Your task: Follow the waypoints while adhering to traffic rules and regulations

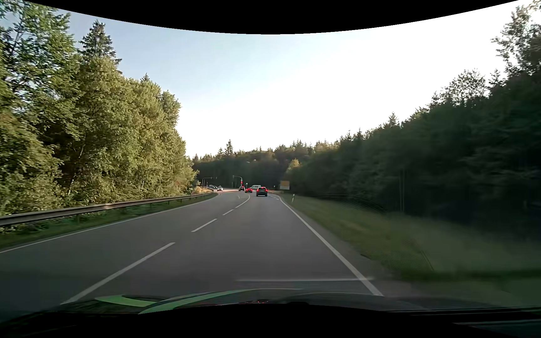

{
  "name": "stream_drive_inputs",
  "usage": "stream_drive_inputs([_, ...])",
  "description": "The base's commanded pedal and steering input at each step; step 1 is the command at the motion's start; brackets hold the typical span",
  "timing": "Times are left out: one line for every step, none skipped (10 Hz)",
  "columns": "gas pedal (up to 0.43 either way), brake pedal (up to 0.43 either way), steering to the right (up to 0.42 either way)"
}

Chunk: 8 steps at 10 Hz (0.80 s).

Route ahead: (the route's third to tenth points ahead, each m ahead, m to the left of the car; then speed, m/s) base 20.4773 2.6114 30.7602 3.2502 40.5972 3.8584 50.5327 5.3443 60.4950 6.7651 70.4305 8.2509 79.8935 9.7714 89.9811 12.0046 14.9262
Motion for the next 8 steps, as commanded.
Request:
stream_drive_inputs([0.000, 0.262, -0.008])
stream_drive_inputs([0.000, 0.262, -0.007])
stream_drive_inputs([0.000, 0.262, -0.006])
stream_drive_inputs([0.000, 0.262, -0.004])
stream_drive_inputs([0.000, 0.262, -0.003])
stream_drive_inputs([0.000, 0.262, -0.001])
stream_drive_inputs([0.000, 0.262, -0.001])
stream_drive_inputs([0.000, 0.256, -0.001])
